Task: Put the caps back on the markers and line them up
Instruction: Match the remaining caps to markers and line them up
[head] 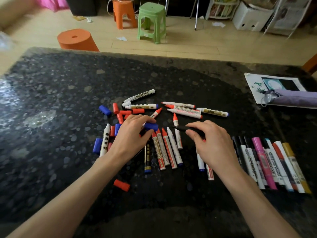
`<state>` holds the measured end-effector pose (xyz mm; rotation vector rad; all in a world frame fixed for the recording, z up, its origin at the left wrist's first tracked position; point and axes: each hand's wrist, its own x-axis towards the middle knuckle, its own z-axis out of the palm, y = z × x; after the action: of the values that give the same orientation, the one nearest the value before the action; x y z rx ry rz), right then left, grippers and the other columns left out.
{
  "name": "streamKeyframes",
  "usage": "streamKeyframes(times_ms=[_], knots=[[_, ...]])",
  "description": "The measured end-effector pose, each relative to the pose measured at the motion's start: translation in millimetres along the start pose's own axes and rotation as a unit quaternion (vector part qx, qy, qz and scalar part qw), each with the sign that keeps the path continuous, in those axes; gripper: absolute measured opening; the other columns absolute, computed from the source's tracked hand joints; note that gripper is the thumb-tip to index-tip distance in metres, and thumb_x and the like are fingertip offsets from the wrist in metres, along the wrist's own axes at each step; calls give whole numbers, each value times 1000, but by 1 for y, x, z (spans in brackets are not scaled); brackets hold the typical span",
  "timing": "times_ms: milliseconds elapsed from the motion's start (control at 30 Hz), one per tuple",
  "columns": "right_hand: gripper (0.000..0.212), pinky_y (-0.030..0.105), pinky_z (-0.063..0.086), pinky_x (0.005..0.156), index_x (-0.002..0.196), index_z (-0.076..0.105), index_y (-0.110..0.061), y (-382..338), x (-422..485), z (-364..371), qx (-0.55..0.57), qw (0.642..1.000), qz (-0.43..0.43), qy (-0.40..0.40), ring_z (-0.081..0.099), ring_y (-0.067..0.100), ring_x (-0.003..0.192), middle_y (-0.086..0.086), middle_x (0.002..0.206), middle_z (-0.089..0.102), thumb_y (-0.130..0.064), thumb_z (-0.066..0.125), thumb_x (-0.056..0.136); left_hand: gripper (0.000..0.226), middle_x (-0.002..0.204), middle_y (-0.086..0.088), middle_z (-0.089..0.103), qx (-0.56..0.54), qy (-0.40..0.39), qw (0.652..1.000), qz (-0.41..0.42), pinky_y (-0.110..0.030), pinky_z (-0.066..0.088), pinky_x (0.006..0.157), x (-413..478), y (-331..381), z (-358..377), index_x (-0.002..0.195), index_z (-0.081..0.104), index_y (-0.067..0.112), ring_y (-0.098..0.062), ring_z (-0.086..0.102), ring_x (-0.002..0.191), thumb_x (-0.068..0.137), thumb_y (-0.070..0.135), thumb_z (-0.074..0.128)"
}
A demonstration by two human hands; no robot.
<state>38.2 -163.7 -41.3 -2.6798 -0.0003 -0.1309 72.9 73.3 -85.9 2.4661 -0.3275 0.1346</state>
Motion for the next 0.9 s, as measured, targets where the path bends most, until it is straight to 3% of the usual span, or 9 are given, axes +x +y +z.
streamKeyframes(times_ms=[100, 200, 367, 467, 600, 700, 900], knots=[[28, 31, 50, 85, 128, 68, -36, -1, 0, 2, 4, 1000, 7, -9, 58, 9, 104, -12, 110, 62, -40, 63, 101, 33, 118, 11, 70, 3, 23, 999, 23, -31, 42, 105, 8, 1, 7, 122, 70, 25, -12, 54, 120, 92, 15, 70], [28, 30, 49, 84, 128, 68, -36, -1, 0, 3, 6, 1000, 12, -15, 57, 9, 103, -12, 110, 62, -40, 63, 101, 29, 114, 11, 71, 6, 23, 999, 29, -30, 42, 103, 10, -1, 11, 120, 71, 25, -12, 55, 117, 94, 14, 67], [27, 38, 54, 88, 127, 69, -36, -1, 1, 5, 11, 1000, 19, -19, 60, 12, 105, -11, 111, 63, -41, 63, 100, 31, 118, 11, 69, -1, 41, 999, 29, -29, 42, 101, 8, 1, 11, 125, 69, 25, -12, 54, 117, 95, 19, 68], [29, 39, 54, 88, 128, 69, -36, -1, 2, 7, 8, 999, 26, -20, 60, 13, 106, -10, 113, 64, -42, 62, 101, 27, 117, 10, 71, -2, 83, 997, -4, -22, 37, 95, 8, -5, -3, 120, 72, 23, -11, 57, 113, 96, 14, 63], [30, 35, 52, 88, 129, 68, -37, -4, 3, 8, 7, 999, 24, -25, 60, 12, 108, -9, 117, 64, -43, 61, 101, 40, 105, 6, 76, -23, 161, 980, -113, -34, 52, 93, 11, -40, -43, 111, 76, 22, -17, 67, 103, 87, -1, 52], [30, 40, 52, 94, 130, 68, -37, -6, 2, 9, 12, 999, 19, -32, 60, 15, 114, -9, 120, 67, -44, 59, 101, 45, 102, 4, 77, -12, 199, 962, -185, -37, 53, 97, 4, -68, -70, 109, 75, 21, -17, 70, 101, 84, -4, 48], [32, 35, 49, 99, 131, 69, -38, -13, 2, 14, 37, 998, 6, -44, 61, 13, 122, -12, 127, 70, -45, 60, 101, 35, 95, 12, 70, -28, 115, 967, -227, -35, 53, 96, -6, -93, -87, 114, 72, 24, -10, 66, 95, 94, 1, 55]])
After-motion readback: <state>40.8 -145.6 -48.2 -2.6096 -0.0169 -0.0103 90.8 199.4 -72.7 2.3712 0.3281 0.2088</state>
